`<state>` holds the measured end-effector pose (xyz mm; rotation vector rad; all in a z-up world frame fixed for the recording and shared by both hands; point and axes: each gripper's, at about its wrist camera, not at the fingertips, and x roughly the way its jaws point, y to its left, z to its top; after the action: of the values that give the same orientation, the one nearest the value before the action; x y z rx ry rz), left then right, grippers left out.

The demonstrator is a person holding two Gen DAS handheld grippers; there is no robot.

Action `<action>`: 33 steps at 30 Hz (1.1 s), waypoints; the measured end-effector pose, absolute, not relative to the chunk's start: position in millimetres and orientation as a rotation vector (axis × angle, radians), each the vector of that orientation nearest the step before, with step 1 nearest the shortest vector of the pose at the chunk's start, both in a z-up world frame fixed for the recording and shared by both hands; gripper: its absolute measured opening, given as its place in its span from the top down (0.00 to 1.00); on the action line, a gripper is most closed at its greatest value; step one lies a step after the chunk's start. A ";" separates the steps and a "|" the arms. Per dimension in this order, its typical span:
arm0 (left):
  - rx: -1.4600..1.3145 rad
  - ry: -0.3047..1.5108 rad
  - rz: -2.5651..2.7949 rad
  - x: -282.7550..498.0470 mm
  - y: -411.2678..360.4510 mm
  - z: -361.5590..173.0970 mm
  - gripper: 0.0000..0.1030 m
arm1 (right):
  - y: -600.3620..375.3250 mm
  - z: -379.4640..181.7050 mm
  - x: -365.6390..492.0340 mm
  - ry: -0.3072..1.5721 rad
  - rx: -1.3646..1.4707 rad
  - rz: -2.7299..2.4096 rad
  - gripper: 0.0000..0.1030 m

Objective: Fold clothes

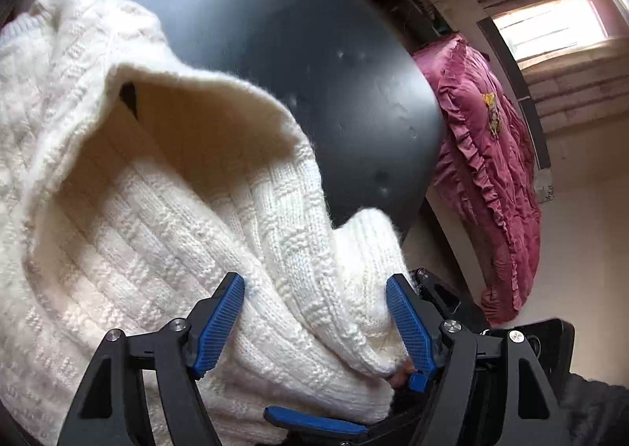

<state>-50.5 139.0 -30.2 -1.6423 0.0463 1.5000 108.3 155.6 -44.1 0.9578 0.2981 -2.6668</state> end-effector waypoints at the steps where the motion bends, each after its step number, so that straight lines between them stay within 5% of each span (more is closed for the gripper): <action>1: -1.670 0.042 1.475 -51.5 140.6 -35.9 0.25 | 149.4 -46.5 109.9 0.384 0.944 -2.680 0.29; 8: -1.661 0.075 1.472 -44.9 147.2 -31.3 0.17 | 111.2 -53.1 119.2 0.832 0.839 -2.695 0.29; 11: -1.602 0.171 1.541 -36.3 149.2 -32.3 0.36 | 109.0 -52.6 122.8 0.882 0.831 -2.680 0.29; 16: -1.563 -0.049 1.615 -48.0 108.5 -28.1 0.61 | 109.6 -41.7 131.6 0.859 0.801 -2.646 0.29; 20: -1.426 -0.261 1.688 -48.4 62.5 -9.6 0.70 | 129.9 -23.6 133.4 0.678 0.844 -2.648 0.29; 24: -1.275 -0.513 1.778 -44.2 -3.8 4.1 0.78 | 168.2 -10.1 124.0 0.265 0.976 -2.626 0.28; 26: -1.230 -0.633 1.845 -41.5 -42.9 -0.7 0.99 | 187.8 -13.6 115.1 0.052 1.061 -2.599 0.28; 31: -1.238 -0.827 2.004 -26.1 -133.4 -28.2 1.00 | 228.6 -35.9 94.8 -0.509 1.203 -2.439 0.28; 33: -1.264 -0.828 2.070 -14.1 -157.4 -37.8 1.00 | 233.7 -36.8 92.1 -0.574 1.201 -2.427 0.28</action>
<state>-14.1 -157.4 -37.8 -1.2643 -0.8277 2.0704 92.1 233.7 -36.8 1.2014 -0.5739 -2.4269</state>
